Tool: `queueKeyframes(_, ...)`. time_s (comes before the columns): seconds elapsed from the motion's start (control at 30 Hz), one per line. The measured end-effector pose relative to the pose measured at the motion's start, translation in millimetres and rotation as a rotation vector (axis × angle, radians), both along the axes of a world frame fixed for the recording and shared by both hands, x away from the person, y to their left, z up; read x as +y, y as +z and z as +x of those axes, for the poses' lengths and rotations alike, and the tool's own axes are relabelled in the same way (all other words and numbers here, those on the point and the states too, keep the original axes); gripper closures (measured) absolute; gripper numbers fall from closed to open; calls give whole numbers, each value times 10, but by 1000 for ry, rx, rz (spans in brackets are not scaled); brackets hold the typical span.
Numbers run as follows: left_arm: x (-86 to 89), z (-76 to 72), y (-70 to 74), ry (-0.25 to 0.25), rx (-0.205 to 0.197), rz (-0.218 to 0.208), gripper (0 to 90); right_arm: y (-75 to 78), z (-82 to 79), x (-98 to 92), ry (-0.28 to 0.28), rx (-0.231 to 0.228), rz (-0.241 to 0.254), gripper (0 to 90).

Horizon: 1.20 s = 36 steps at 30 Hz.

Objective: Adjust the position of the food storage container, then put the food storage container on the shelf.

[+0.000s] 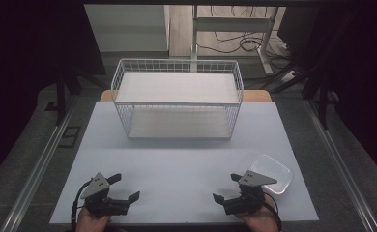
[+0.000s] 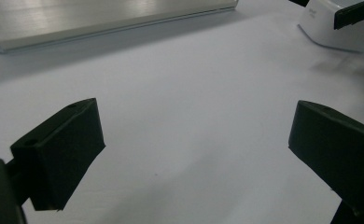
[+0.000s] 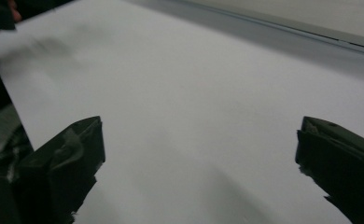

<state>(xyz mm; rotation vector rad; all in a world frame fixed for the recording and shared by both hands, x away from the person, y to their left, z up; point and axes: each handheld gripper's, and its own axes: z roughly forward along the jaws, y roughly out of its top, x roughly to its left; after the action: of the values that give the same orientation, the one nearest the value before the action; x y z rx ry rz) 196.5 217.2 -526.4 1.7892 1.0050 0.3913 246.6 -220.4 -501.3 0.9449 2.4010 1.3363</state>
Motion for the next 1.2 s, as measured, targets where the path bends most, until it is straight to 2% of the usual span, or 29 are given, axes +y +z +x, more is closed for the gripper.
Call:
queueKeyframes(0.03,-3,-2,-1,3,9,12,32,4,-2,10,1,5,-15,74)
queueKeyframes(0.2,-25,3,-23,46,50,122,69,20,9,16,-12,22,-6,113)
queueKeyframes(0.43,-62,-5,-17,51,70,162,31,44,4,-15,-26,11,-30,214)
queueKeyframes(0.57,-61,-9,-11,34,71,148,15,91,-25,-33,-26,-22,-34,323)
queueKeyframes(0.63,-65,-16,-3,29,60,139,15,96,-27,-46,-32,-29,-44,361)
queueKeyframes(0.73,-76,-28,5,30,48,151,19,90,-13,-70,-28,-17,-46,413)
queueKeyframes(0.83,-77,-39,14,33,38,156,26,103,-22,-69,-32,-24,-49,450)
queueKeyframes(1.0,-55,-31,15,37,32,136,24,123,-26,-69,-29,-23,-76,544)
queueKeyframes(1.13,-39,-27,15,41,30,128,23,161,3,-90,-30,-3,-46,641)
queueKeyframes(1.2,-36,-27,14,42,30,130,23,200,12,-98,-39,-8,-43,696)
